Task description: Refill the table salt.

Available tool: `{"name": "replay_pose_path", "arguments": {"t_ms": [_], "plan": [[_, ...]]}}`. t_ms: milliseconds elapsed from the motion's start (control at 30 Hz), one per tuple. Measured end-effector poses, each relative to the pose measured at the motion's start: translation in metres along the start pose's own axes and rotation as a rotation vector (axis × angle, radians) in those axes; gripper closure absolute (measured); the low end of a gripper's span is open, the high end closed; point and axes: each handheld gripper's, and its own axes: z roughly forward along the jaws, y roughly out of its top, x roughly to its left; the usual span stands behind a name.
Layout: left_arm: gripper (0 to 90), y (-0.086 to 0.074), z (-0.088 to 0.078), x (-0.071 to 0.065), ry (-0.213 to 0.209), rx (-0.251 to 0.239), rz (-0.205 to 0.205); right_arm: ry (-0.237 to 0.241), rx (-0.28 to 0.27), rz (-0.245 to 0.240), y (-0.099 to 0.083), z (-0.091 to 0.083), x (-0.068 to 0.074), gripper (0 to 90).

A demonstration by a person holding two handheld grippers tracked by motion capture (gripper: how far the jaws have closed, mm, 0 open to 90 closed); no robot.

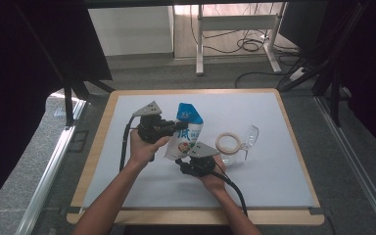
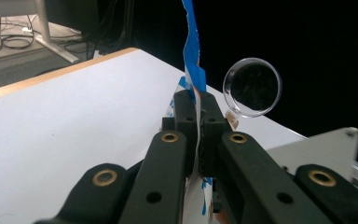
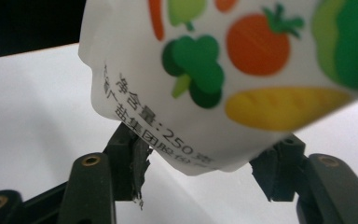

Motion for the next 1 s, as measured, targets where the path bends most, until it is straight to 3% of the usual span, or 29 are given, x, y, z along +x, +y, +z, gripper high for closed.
{"name": "replay_pose_path", "arguments": {"t_ms": [533,1000], "plan": [[89.7,0.006,0.029,-0.003,-0.045,0.043,0.005,-0.029,0.023,0.065,-0.010,-0.017,-0.001,49.8],[89.6,0.008,0.042,-0.006,-0.073,0.074,0.015,-0.061,0.034,0.090,-0.015,-0.024,-0.001,50.5]]}}
